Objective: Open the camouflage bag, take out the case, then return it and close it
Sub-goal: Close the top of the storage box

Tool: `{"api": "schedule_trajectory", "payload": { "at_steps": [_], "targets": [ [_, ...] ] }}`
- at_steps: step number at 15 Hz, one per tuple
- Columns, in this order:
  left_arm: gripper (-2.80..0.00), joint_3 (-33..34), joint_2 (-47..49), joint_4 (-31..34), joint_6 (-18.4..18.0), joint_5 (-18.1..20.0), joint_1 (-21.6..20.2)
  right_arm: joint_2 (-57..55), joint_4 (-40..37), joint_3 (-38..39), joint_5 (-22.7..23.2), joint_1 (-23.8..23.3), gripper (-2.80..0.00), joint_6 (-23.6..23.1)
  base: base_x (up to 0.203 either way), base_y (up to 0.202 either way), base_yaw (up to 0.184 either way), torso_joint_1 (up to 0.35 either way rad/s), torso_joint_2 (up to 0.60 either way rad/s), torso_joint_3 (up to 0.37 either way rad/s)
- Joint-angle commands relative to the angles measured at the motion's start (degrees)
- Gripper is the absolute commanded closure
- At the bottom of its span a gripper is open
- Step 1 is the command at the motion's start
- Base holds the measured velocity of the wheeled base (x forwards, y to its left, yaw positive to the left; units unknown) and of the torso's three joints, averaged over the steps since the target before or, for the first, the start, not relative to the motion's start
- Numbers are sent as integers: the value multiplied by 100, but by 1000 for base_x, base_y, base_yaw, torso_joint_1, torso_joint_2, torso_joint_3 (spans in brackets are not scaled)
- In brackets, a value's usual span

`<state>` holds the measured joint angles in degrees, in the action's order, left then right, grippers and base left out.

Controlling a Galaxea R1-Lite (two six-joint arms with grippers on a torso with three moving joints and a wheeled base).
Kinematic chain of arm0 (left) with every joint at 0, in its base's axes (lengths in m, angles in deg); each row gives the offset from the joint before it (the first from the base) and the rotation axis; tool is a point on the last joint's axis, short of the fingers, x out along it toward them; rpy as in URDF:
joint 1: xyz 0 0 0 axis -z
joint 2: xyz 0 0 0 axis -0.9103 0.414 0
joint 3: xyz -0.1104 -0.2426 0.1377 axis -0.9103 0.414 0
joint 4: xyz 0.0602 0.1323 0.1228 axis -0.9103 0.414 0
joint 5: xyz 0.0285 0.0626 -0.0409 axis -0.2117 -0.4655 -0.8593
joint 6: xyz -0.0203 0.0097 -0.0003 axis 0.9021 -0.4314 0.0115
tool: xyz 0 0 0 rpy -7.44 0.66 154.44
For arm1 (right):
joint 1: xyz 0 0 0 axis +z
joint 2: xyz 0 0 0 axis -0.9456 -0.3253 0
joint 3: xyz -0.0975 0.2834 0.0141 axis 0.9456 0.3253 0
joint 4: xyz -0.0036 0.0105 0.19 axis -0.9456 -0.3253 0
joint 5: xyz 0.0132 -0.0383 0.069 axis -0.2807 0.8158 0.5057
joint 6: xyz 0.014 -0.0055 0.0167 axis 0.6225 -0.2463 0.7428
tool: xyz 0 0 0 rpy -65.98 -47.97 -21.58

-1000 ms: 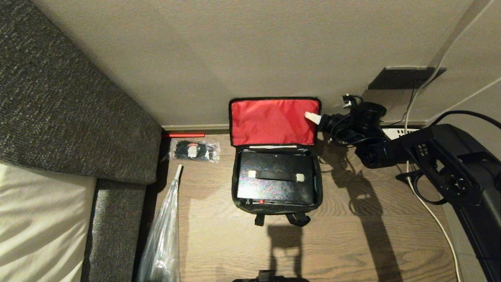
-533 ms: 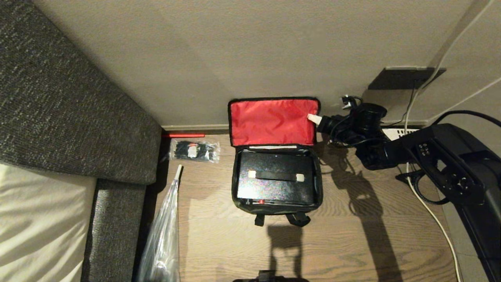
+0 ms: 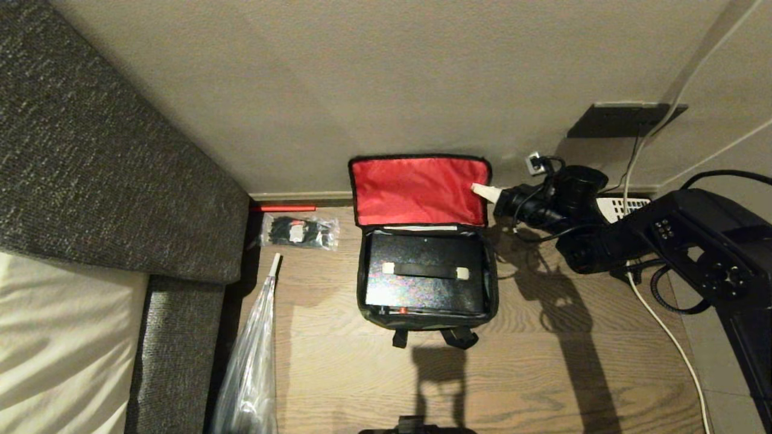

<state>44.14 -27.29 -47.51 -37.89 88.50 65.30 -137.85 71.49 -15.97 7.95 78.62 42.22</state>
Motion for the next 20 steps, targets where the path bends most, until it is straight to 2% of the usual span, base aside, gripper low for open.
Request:
{"api": "schedule_trajectory", "payload": {
  "at_steps": [1,4,6,8,11,12,15,17,20],
  "targets": [
    [0,9,-18,1,5,4,-2,206,316,418,345,-9,0,7,0,0,0,0,0,0],
    [0,9,-12,1,5,4,-10,366,522,995,790,-68,0,-190,0,0,0,0,0,0],
    [0,9,-11,1,5,-1,-4,455,518,1439,1110,-132,0,-752,0,0,0,0,0,0],
    [0,9,-11,1,5,0,-4,491,493,1801,1198,-169,0,-1196,0,0,0,0,0,0],
    [0,9,-11,1,5,-3,-2,485,504,2033,1228,-198,0,-1495,0,0,0,0,0,0],
    [0,9,-19,4,5,-3,-9,499,499,2095,1221,-198,-280,-1548,0,0,0,0,0,0],
    [0,9,-20,1,5,-4,-2,558,544,2429,1342,-198,-280,-1665,0,0,0,0,0,0],
    [0,9,-20,1,5,1,-7,673,489,2928,1676,-198,-280,-1997,0,0,0,0,0,0],
    [0,9,-19,1,5,4,-2,811,452,3640,1820,-211,-280,-2516,0,0,0,0,0,0]
  ]
}}
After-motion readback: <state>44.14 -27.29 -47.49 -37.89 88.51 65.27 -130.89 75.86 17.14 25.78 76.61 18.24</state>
